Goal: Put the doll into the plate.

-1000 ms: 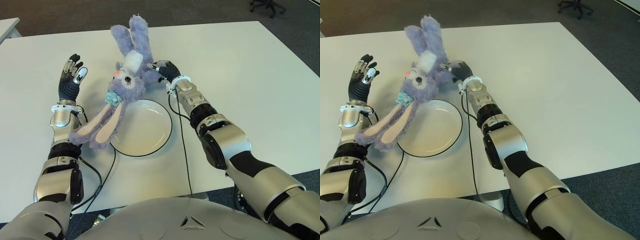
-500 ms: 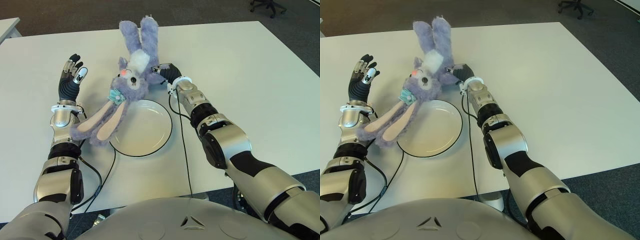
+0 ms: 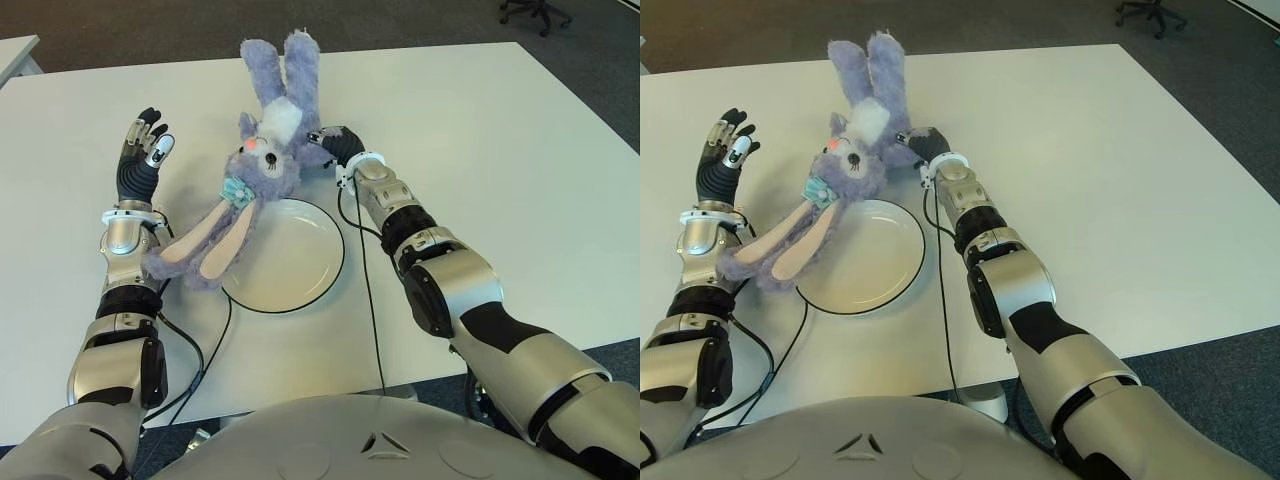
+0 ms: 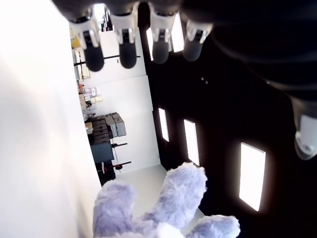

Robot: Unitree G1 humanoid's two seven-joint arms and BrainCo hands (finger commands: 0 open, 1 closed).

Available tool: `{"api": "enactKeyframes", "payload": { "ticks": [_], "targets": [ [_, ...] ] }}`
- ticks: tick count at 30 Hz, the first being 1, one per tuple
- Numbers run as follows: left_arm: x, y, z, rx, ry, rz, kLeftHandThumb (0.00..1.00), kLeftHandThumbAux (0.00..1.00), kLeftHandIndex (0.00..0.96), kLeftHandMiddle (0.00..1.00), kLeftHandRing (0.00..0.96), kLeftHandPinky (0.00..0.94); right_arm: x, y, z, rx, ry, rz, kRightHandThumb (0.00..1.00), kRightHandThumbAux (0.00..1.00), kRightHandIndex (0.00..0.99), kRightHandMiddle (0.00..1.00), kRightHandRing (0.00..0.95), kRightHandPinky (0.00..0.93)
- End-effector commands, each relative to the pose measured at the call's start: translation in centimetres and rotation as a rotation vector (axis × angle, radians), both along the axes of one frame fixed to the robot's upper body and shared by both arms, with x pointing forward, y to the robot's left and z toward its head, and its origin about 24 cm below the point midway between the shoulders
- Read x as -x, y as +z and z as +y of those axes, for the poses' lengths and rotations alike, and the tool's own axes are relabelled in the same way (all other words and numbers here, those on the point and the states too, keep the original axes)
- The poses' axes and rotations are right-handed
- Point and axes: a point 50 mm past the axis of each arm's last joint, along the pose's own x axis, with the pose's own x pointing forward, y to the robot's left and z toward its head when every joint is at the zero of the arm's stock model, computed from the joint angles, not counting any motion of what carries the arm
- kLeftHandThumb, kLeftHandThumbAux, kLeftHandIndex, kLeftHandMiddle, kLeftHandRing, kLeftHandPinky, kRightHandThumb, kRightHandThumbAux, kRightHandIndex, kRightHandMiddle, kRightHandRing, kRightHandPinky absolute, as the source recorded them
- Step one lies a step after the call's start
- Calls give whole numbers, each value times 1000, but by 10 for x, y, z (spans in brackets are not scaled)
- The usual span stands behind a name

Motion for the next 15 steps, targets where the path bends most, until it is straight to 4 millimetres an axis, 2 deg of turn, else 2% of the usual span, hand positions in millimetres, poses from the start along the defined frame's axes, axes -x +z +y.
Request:
{"api": "enactKeyframes", "payload": {
  "ticks": [1, 15],
  "targets": [
    [31, -53, -8, 68, 5, 186, 0, 432, 0, 83, 98, 135, 33, -26, 57, -110, 88, 140, 708, 717, 435, 797, 820, 833],
    [31, -54, -8, 72, 6, 188, 0, 428, 0, 77, 91, 118, 32, -26, 55, -108, 57, 122, 709, 716, 436, 805, 821, 826]
  ]
}}
